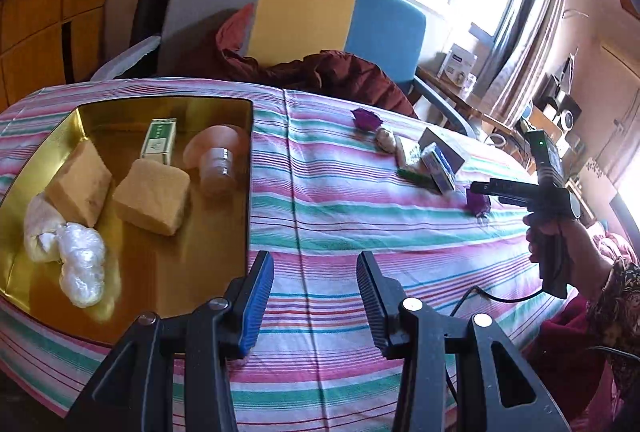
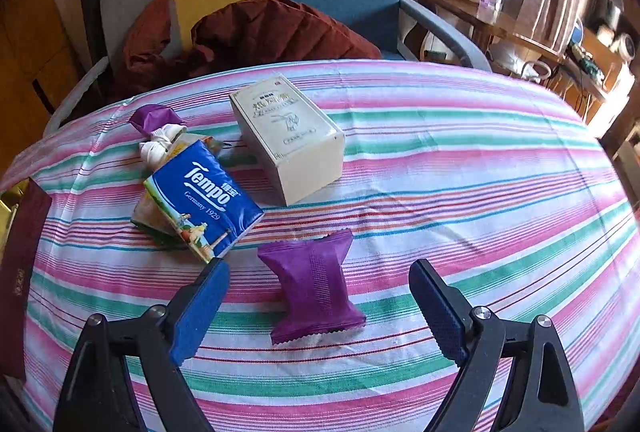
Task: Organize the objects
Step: 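Move the right tool to the purple packet and grasp it, then grasp the blue Tempo tissue pack with the left tool, then carry the Tempo pack with the left tool while the right tool carries the purple packet to the tray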
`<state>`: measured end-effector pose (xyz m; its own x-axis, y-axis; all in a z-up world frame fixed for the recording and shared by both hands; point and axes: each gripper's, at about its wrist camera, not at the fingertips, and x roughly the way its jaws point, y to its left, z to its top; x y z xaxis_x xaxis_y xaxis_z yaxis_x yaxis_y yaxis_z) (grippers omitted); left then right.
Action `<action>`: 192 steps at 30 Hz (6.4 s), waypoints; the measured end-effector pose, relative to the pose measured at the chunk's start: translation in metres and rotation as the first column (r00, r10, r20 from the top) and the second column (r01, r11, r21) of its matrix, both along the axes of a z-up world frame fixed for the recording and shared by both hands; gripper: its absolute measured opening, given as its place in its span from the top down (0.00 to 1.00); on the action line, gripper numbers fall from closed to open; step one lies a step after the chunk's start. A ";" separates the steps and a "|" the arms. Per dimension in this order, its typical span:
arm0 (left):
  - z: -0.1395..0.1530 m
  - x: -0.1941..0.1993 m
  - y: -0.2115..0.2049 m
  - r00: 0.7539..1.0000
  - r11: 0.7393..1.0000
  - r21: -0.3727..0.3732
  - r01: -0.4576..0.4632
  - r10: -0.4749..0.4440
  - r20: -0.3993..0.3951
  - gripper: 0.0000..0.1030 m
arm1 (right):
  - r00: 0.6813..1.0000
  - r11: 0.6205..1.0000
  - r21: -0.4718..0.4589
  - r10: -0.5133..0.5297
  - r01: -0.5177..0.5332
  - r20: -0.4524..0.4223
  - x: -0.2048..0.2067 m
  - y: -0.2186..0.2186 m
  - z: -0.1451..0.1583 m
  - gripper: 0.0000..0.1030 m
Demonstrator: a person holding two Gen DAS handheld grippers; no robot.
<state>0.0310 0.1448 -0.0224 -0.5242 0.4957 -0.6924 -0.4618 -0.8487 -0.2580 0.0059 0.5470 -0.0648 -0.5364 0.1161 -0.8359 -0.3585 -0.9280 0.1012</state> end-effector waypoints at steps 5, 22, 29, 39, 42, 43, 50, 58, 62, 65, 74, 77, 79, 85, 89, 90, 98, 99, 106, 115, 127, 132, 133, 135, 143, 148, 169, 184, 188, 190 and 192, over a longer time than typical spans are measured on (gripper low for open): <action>-0.004 0.001 0.024 0.999 0.999 -0.029 0.046 -0.046 0.014 0.58 | 0.998 0.999 -0.043 0.001 0.001 0.059 -0.011 0.005 -0.020 0.33; 0.007 -0.052 0.174 0.968 0.964 -0.098 0.248 -0.244 0.056 0.58 | 0.992 0.996 -0.063 -0.050 0.057 0.112 -0.007 0.006 -0.014 0.65; 0.001 -0.100 0.243 0.968 0.960 -0.130 0.247 -0.237 0.086 0.58 | 0.991 0.982 -0.164 -0.076 0.093 0.109 -0.004 0.019 -0.013 0.65; -0.041 -0.140 0.275 0.953 0.970 -0.079 0.230 -0.209 0.218 0.57 | 0.992 0.975 -0.203 -0.068 0.089 0.104 -0.007 0.031 -0.017 0.65; -0.049 -0.115 0.260 0.950 0.955 -0.121 0.271 -0.246 0.192 0.54 | 0.992 0.975 -0.202 -0.069 0.089 0.105 -0.009 0.029 -0.019 0.65; -0.056 -0.105 0.257 0.947 0.941 -0.174 0.290 -0.256 0.194 0.54 | 0.992 0.975 -0.201 -0.069 0.089 0.106 -0.009 0.029 -0.019 0.65; -0.046 -0.067 0.246 0.926 0.916 -0.142 0.375 -0.364 0.099 0.54 | 0.991 0.973 -0.208 -0.077 0.098 0.108 -0.005 0.031 -0.018 0.65; -0.033 -0.081 0.304 0.887 0.846 -0.309 0.435 -0.462 -0.017 0.22 | 0.990 0.949 -0.287 -0.107 0.131 0.096 0.003 0.046 -0.019 0.66; -0.043 -0.080 0.317 0.846 0.783 -0.400 0.476 -0.532 -0.034 0.22 | 0.986 0.943 -0.296 -0.131 0.155 0.099 0.005 0.053 -0.018 0.66; -0.050 -0.080 0.323 0.823 0.754 -0.414 0.509 -0.567 -0.020 0.22 | 0.986 0.941 -0.301 -0.133 0.157 0.100 0.005 0.054 -0.018 0.66; -0.064 -0.062 0.320 0.812 0.767 -0.460 0.448 -0.564 -0.149 0.25 | 0.987 0.944 -0.292 -0.130 0.153 0.098 0.000 0.050 -0.018 0.66; -0.066 -0.055 0.313 0.815 0.778 -0.463 0.426 -0.552 -0.177 0.27 | 0.987 0.945 -0.289 -0.127 0.150 0.097 -0.002 0.049 -0.018 0.66; -0.064 -0.052 0.306 0.819 0.787 -0.436 0.437 -0.549 -0.169 0.27 | 0.988 0.949 -0.281 -0.123 0.145 0.096 -0.002 0.047 -0.018 0.66; -0.060 -0.039 0.268 0.868 0.855 -0.352 0.381 -0.462 -0.181 0.27 | 0.989 0.956 -0.260 -0.111 0.133 0.097 -0.002 0.045 -0.017 0.66; -0.052 -0.033 0.237 0.897 0.901 -0.282 0.330 -0.392 -0.202 0.27 | 0.992 0.964 -0.241 -0.091 0.110 0.089 -0.004 0.039 -0.014 0.65; -0.051 -0.032 0.229 0.905 0.911 -0.265 0.315 -0.372 -0.204 0.27 | 0.993 0.964 -0.248 -0.078 0.096 0.084 -0.006 0.035 -0.014 0.65; -0.053 -0.028 0.181 0.946 0.950 -0.195 0.244 -0.278 -0.168 0.27 | 0.997 0.969 -0.244 0.056 -0.041 0.052 -0.012 0.002 -0.010 0.66; -0.053 -0.025 0.176 0.948 0.952 -0.194 0.236 -0.269 -0.168 0.27 | 0.996 0.969 -0.240 0.070 -0.058 0.045 -0.009 0.002 -0.010 0.66; -0.042 -0.007 0.138 0.957 0.965 -0.160 0.207 -0.234 -0.174 0.27 | 0.989 0.962 -0.236 0.145 -0.138 0.012 -0.018 -0.016 -0.013 0.66; -0.032 0.012 0.079 0.973 0.979 -0.112 0.171 -0.185 -0.138 0.27 | 0.987 0.962 -0.231 0.156 -0.144 0.034 -0.011 -0.022 -0.018 0.66; 0.008 -0.004 -0.010 0.989 1.000 0.002 -0.029 0.029 -0.143 0.27 | 0.975 0.960 -0.177 0.222 -0.215 0.018 -0.012 -0.041 -0.016 0.66; -0.002 -0.018 -0.048 0.991 0.994 -0.004 -0.110 0.109 -0.077 0.27 | 0.969 0.950 -0.192 0.241 -0.247 -0.054 -0.010 -0.047 -0.005 0.66; -0.006 -0.020 -0.053 0.990 0.992 -0.008 -0.122 0.121 -0.066 0.27 | 0.966 0.948 -0.185 0.250 -0.259 -0.070 -0.009 -0.050 -0.002 0.66; -0.011 -0.026 -0.063 0.988 0.989 -0.017 -0.149 0.148 -0.051 0.27 | 0.958 0.942 -0.177 0.271 -0.285 -0.099 -0.008 -0.056 0.003 0.66; -0.033 -0.041 -0.080 0.983 0.983 -0.050 -0.177 0.179 0.035 0.27 | 0.935 0.922 -0.166 0.332 -0.350 -0.127 -0.005 -0.079 0.006 0.66; -0.033 -0.039 -0.076 0.984 0.979 -0.103 -0.179 0.180 0.007 0.25 | 0.926 0.913 -0.167 0.351 -0.371 -0.141 -0.003 -0.085 0.007 0.66; -0.006 -0.036 -0.121 0.943 0.944 0.026 -0.328 0.329 -0.057 0.24 | 0.826 0.784 -0.262 0.527 -0.563 -0.197 -0.009 -0.212 0.058 0.66; -0.006 -0.034 -0.174 0.828 0.823 0.098 -0.559 0.561 0.009 0.24 | 0.717 0.686 -0.218 0.685 -0.694 -0.129 -0.022 -0.368 0.048 0.66; -0.006 -0.034 -0.175 0.829 0.824 0.103 -0.557 0.560 0.004 0.24 | 0.714 0.705 -0.111 0.695 -0.700 -0.089 -0.022 -0.383 0.040 0.64; -0.005 -0.034 -0.175 0.830 0.825 0.104 -0.555 0.558 0.000 0.24 | 0.711 0.707 -0.078 0.698 -0.703 -0.082 -0.022 -0.385 0.039 0.62; -0.005 -0.034 -0.174 0.830 0.825 0.103 -0.555 0.558 0.001 0.24 | 0.719 0.718 -0.050 0.689 -0.694 -0.092 -0.020 -0.382 0.040 0.55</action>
